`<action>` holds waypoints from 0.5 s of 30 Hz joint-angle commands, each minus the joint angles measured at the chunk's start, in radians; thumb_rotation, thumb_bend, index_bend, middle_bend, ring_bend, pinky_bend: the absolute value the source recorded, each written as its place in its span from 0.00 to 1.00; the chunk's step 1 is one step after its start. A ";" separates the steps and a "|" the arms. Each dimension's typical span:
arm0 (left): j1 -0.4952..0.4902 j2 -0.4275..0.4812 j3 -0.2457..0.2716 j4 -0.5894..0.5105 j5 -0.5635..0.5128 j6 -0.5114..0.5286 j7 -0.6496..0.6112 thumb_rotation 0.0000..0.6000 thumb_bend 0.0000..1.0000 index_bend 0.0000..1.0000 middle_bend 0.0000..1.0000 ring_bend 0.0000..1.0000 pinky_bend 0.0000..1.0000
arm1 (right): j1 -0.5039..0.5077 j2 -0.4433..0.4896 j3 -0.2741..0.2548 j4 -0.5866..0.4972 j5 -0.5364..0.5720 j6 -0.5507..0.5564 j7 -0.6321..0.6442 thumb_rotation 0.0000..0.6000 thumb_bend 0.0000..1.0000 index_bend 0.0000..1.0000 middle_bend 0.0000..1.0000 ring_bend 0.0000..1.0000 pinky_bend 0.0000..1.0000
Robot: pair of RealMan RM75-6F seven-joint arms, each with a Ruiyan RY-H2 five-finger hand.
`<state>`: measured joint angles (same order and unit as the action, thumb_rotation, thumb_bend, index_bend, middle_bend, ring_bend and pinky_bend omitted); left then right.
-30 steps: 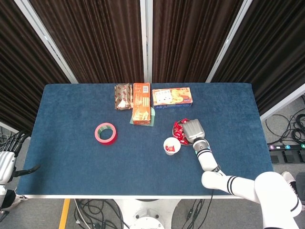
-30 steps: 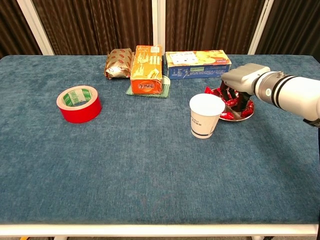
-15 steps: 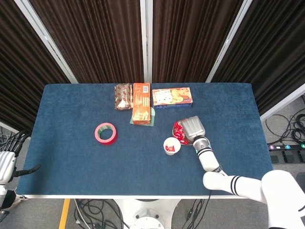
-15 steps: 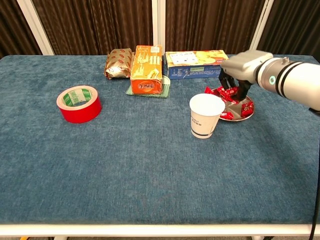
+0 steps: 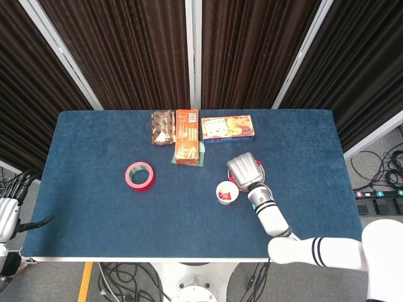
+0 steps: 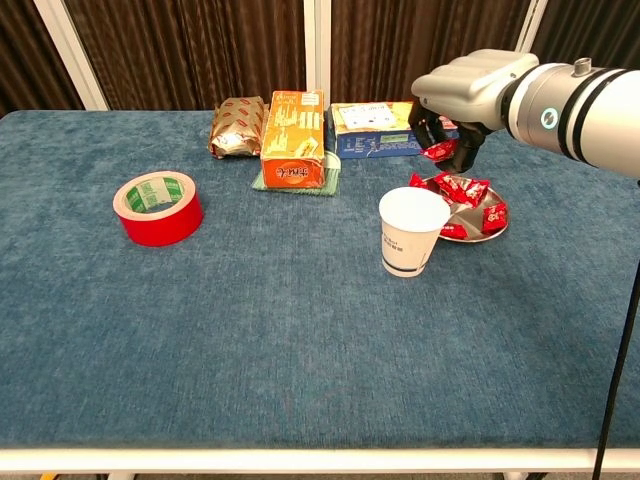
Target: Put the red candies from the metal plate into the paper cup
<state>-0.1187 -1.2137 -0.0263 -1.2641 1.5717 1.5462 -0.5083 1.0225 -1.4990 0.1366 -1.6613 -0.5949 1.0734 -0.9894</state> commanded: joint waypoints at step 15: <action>0.013 0.009 0.000 0.003 -0.005 0.010 -0.015 1.00 0.12 0.13 0.10 0.03 0.10 | 0.013 -0.044 -0.038 -0.055 -0.042 0.029 -0.001 1.00 0.34 0.58 0.55 0.86 0.99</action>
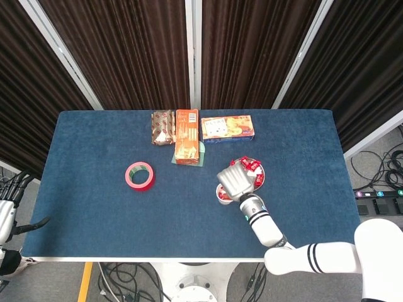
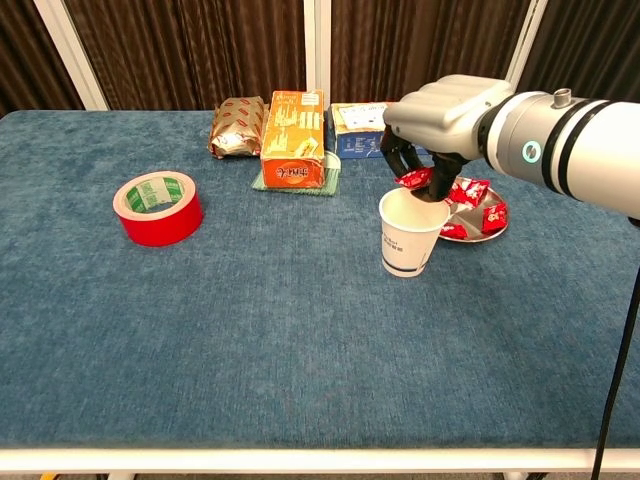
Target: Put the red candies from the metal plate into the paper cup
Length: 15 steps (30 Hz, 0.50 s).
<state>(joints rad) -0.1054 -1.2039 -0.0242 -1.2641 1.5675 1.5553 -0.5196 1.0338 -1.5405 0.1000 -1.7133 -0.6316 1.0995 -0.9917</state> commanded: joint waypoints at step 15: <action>0.004 -0.007 -0.002 0.025 -0.002 0.003 -0.025 1.00 0.12 0.13 0.10 0.03 0.10 | 0.017 -0.010 -0.012 0.008 0.019 -0.020 0.005 1.00 0.17 0.54 0.51 0.84 0.99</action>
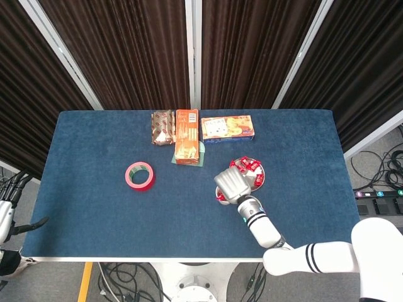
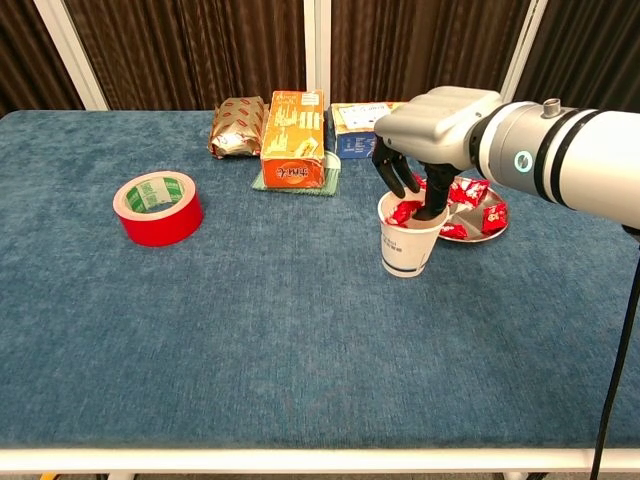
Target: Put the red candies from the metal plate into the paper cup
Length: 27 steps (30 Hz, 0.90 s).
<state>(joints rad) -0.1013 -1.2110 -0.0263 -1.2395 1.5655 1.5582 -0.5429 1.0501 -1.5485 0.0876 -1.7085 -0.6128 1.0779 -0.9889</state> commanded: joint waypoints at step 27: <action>-0.008 -0.008 0.000 0.011 0.008 -0.007 -0.009 1.00 0.12 0.13 0.10 0.03 0.10 | 0.006 0.034 -0.005 0.139 0.049 -0.027 -0.006 1.00 0.17 0.43 0.42 0.83 0.99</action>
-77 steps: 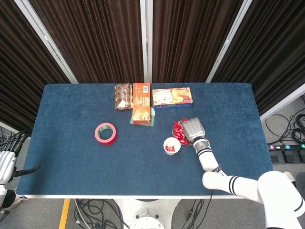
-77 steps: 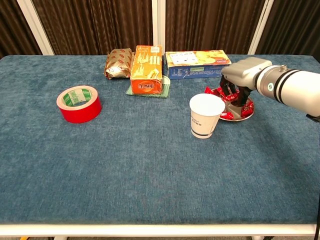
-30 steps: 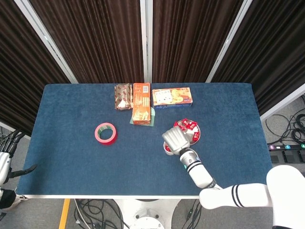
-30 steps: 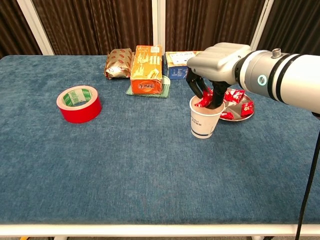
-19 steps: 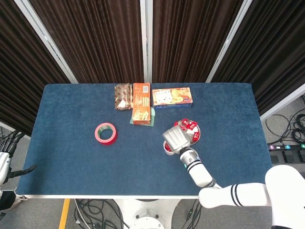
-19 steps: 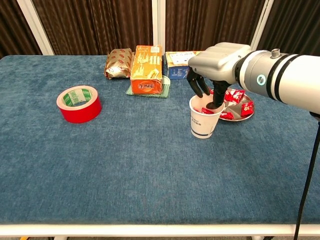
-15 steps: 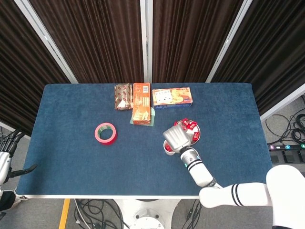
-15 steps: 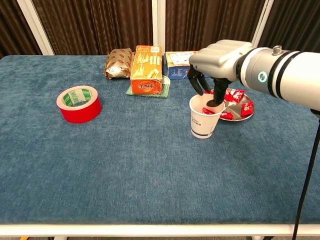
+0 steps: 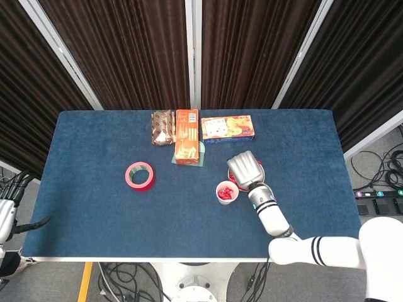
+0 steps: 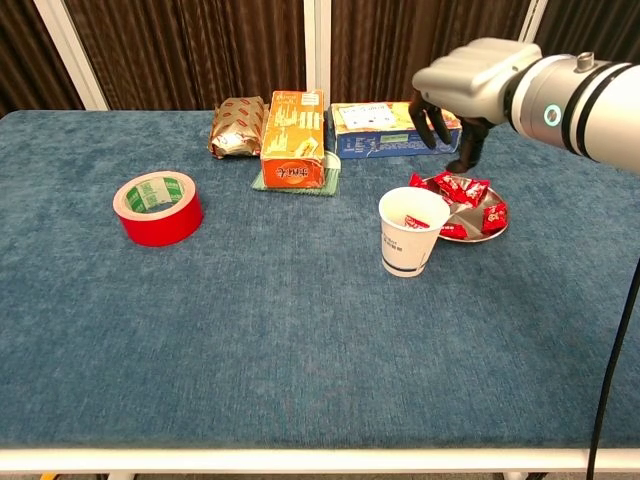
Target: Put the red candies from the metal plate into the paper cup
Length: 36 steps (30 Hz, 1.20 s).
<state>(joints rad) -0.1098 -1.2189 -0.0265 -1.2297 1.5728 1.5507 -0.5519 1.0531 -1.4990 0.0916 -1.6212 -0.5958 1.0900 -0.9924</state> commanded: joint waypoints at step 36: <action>-0.011 -0.014 -0.006 0.050 -0.009 -0.016 -0.033 1.00 0.12 0.13 0.10 0.03 0.10 | 0.040 -0.194 -0.028 0.422 0.074 -0.282 0.092 1.00 0.18 0.31 0.24 0.79 0.95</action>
<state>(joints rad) -0.1210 -1.2328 -0.0321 -1.1792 1.5634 1.5346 -0.5846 1.0929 -1.6925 0.0633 -1.1991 -0.5223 0.8078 -0.9002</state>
